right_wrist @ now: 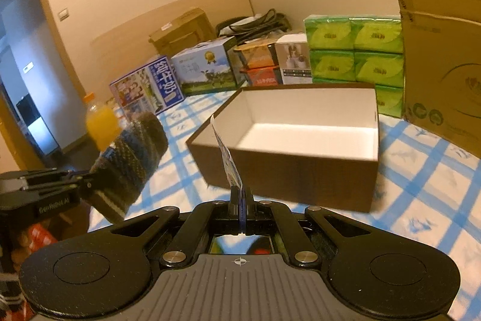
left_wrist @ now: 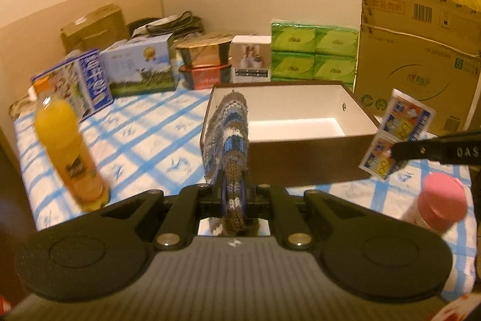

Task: Organize soft objects
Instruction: 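Carry the sock and packet into the brown box and open both tools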

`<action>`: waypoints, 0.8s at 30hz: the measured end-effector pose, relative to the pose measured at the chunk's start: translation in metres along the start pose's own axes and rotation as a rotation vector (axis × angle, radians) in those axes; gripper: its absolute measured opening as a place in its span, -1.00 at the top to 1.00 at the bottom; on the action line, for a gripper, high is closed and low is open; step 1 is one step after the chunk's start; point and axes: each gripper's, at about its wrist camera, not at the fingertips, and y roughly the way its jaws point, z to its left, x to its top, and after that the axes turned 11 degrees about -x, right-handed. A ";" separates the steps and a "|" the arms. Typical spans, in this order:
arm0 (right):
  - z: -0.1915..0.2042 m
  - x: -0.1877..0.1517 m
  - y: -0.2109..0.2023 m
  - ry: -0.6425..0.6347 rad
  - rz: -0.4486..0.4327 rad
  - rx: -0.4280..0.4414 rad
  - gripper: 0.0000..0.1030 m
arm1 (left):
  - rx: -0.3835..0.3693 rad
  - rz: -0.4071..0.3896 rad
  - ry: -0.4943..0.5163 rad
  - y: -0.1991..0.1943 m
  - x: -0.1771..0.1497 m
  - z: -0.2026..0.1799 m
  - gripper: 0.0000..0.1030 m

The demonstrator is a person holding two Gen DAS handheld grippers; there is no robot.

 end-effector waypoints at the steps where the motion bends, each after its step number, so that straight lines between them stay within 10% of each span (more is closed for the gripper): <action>1: -0.002 0.007 0.008 0.007 0.000 0.002 1.00 | -0.006 -0.001 0.012 0.009 0.006 0.001 0.84; 24: -0.032 0.098 0.189 0.037 0.112 -0.086 1.00 | -0.140 0.037 0.056 0.199 0.086 0.032 0.84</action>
